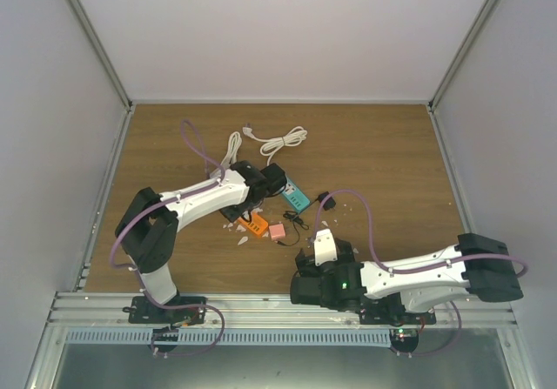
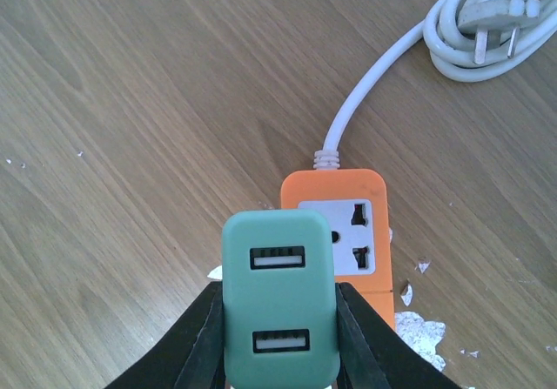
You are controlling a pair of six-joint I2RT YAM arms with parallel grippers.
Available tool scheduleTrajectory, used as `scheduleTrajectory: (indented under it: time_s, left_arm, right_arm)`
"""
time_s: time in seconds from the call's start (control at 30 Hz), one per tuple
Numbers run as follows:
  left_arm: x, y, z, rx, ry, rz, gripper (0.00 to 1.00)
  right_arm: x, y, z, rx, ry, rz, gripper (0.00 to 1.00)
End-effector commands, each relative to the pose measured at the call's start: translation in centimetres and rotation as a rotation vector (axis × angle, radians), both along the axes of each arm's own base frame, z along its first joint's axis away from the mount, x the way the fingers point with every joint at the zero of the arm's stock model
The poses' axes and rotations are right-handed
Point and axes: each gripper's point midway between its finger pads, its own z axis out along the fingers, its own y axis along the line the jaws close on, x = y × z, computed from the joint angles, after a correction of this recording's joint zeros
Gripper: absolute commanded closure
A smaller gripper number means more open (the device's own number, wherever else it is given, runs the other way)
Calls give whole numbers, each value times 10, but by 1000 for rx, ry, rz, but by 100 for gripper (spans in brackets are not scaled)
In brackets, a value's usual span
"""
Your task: Insert the plug
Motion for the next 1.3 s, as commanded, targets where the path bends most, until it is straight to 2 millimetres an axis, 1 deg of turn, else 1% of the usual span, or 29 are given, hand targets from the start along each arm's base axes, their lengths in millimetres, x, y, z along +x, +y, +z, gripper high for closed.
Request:
scheduleTrajectory:
  time_s: [0.0, 0.23, 0.53, 0.87, 1.27]
  left_arm:
    - [15, 4, 9, 24, -46, -10, 100]
    - [26, 0, 3, 37, -31, -27, 100]
    - [32, -7, -9, 39, -16, -36, 100]
    - [41, -14, -11, 30, -34, -51, 100]
    - [44, -9, -19, 63, -20, -27, 100]
  right_arm:
    - [4, -2, 3, 26, -29, -26, 0]
    - [4, -1, 2, 19, -30, -25, 0]
    - [4, -1, 2, 10, -32, -23, 0]
    - [4, -1, 2, 12, -31, -24, 0]
    - [4, 0, 1, 11, -31, -20, 0]
